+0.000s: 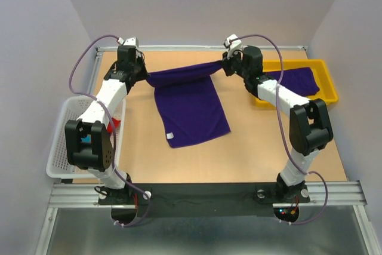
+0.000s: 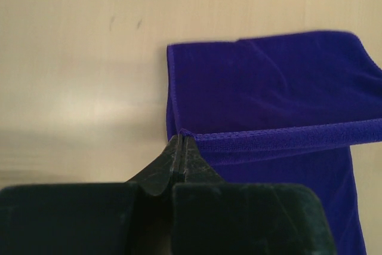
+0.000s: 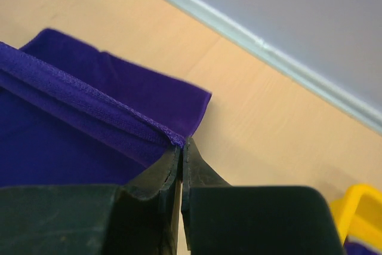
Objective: Fold and stack the towels
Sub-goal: Fold the towel
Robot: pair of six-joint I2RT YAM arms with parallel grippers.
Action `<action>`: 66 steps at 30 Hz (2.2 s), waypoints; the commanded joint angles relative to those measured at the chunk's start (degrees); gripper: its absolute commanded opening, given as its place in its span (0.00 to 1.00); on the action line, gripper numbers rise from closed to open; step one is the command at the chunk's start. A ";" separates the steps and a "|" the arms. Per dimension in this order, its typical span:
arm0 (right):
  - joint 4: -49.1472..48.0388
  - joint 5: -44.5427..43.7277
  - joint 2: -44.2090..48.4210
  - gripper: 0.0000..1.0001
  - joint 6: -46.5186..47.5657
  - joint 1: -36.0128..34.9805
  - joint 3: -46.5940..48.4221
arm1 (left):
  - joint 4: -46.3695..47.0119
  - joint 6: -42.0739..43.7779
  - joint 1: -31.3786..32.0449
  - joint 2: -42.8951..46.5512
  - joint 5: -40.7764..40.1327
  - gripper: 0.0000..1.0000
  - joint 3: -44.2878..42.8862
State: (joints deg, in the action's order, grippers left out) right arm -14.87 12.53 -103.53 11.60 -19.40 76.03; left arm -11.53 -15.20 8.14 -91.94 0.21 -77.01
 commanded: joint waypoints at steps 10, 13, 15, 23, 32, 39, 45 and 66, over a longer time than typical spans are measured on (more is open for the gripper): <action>10.91 0.12 15.80 0.01 -6.67 2.44 -16.07 | -2.45 -6.06 0.65 16.52 5.24 0.00 20.75; 12.41 0.21 19.85 0.01 -8.78 2.44 -19.07 | -3.14 -8.53 1.44 21.61 5.60 0.00 25.50; 13.29 -0.05 21.86 0.01 -9.31 2.44 -19.86 | -4.11 -9.05 1.44 23.29 3.93 0.00 25.77; 17.59 0.65 26.88 0.05 -15.54 2.44 -25.39 | -6.31 -12.56 2.32 30.23 4.18 0.00 31.73; 18.30 1.27 25.92 0.01 -25.21 2.44 -32.52 | -1.31 -19.68 6.70 32.52 6.56 0.00 44.04; 18.21 -0.40 23.29 0.01 -29.96 2.44 -37.09 | 2.21 -26.28 11.71 32.53 2.52 0.00 49.85; 18.30 -0.94 20.65 0.04 -31.98 2.44 -38.24 | 4.06 -29.36 14.53 32.88 1.73 0.00 53.37; 24.36 7.33 35.50 0.61 -33.13 2.44 -38.42 | -5.87 -38.85 19.90 56.09 0.58 0.81 53.72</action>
State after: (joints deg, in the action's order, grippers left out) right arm 8.58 17.39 -68.23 -22.11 -17.21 36.56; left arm -15.75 -52.66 27.79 -34.17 2.81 -21.82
